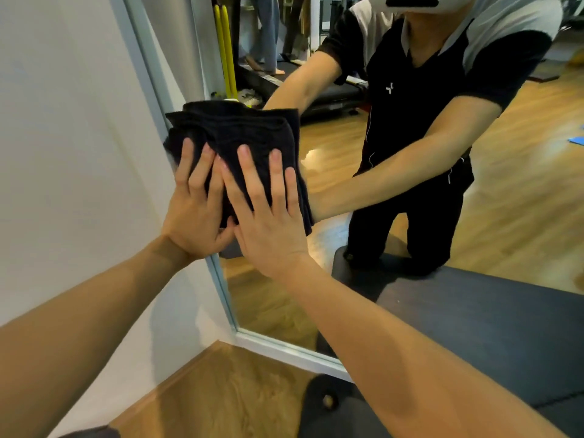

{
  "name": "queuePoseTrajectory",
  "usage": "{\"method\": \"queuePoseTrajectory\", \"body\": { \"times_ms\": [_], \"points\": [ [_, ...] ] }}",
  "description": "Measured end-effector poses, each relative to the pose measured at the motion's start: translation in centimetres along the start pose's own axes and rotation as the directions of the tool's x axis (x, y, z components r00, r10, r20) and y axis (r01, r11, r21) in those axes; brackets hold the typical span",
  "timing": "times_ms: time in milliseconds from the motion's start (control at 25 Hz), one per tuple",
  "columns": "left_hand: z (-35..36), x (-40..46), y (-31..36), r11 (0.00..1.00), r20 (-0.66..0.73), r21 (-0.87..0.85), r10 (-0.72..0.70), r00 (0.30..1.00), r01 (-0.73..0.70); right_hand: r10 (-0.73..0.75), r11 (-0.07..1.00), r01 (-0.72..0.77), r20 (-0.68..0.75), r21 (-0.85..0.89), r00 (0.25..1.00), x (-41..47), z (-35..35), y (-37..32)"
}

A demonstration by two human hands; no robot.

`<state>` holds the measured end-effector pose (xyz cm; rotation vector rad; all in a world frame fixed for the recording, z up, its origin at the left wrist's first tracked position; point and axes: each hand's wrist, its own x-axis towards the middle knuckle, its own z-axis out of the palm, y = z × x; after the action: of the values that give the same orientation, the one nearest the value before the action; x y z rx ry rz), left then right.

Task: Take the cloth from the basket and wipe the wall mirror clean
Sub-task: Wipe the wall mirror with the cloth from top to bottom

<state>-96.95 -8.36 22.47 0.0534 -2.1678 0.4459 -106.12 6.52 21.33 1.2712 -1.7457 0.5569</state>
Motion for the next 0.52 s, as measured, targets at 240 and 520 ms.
{"method": "queuePoseTrajectory", "body": {
  "times_ms": [240, 520],
  "points": [
    [2.4, -2.1, 8.5, 0.994, 0.054, -0.039, -0.101, 0.993, 0.104, -0.038, 0.999, 0.037, 0.048, 0.027, 0.998, -6.3, -1.6, 4.4],
    [4.9, 1.6, 24.5, 0.990, 0.082, -0.139, -0.003, 0.997, 0.014, -0.014, 0.998, 0.020, 0.085, -0.061, 0.996, -16.8, -8.1, 16.5]
  ]
}}
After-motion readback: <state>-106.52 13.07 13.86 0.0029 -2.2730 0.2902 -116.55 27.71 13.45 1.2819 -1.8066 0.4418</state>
